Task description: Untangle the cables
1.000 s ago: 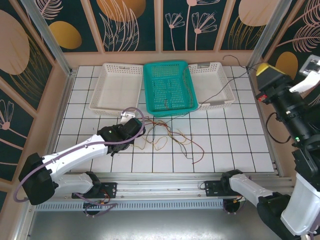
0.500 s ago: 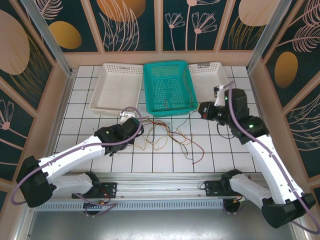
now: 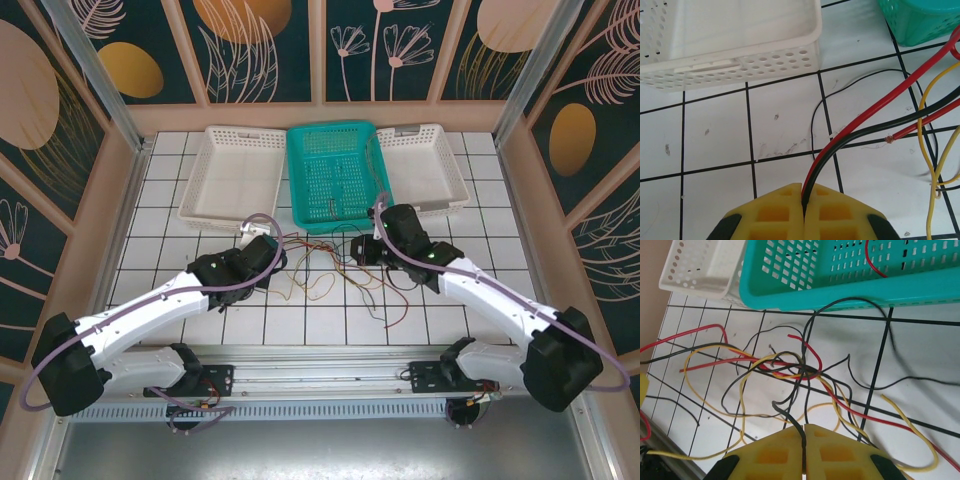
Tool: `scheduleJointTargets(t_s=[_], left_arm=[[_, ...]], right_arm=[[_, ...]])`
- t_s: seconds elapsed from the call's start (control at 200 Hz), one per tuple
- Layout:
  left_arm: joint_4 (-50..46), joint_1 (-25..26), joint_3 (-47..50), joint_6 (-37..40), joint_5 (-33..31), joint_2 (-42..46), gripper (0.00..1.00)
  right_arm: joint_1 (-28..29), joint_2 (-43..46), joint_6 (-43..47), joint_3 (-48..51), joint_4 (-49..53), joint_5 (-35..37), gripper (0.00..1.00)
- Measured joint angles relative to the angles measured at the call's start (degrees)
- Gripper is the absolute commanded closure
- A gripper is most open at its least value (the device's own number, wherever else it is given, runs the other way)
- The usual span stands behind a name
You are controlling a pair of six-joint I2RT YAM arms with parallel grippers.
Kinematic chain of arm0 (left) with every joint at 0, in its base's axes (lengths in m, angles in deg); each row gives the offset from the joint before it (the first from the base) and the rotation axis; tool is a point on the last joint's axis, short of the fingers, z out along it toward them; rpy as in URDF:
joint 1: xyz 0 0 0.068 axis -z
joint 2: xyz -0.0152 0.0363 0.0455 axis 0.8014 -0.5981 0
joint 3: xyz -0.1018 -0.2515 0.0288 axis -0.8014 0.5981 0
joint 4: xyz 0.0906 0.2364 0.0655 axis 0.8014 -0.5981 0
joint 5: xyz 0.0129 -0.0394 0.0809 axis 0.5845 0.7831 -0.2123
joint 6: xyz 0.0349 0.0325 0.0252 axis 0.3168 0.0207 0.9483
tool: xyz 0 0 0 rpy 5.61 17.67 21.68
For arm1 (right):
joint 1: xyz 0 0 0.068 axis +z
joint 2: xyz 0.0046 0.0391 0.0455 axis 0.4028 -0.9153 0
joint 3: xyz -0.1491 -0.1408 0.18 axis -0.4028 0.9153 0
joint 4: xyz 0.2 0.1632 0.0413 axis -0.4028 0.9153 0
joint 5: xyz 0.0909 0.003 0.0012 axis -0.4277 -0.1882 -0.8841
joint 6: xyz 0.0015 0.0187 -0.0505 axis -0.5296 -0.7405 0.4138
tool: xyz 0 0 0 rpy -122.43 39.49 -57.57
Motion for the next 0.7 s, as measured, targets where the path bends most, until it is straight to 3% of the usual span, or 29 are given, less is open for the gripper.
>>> scheduleJointTargets(t_s=[0.31, 0.44, 0.701], left_arm=[[0.0, 0.0, 0.0, 0.0, 0.9, 0.26, 1.0], [0.04, 0.0, 0.02, 0.0, 1.07, 0.7, 1.0], [0.42, 0.0, 0.02, 0.0, 1.07, 1.01, 1.0]], right_arm=[[0.04, -9.18, -2.1, 0.87, -9.55, -0.04, 0.75], [0.04, -11.61, -2.21, 0.96, -11.69, -0.02, 0.65], [0.07, -15.98, -1.9, 0.96, -13.68, 0.59, 0.58]])
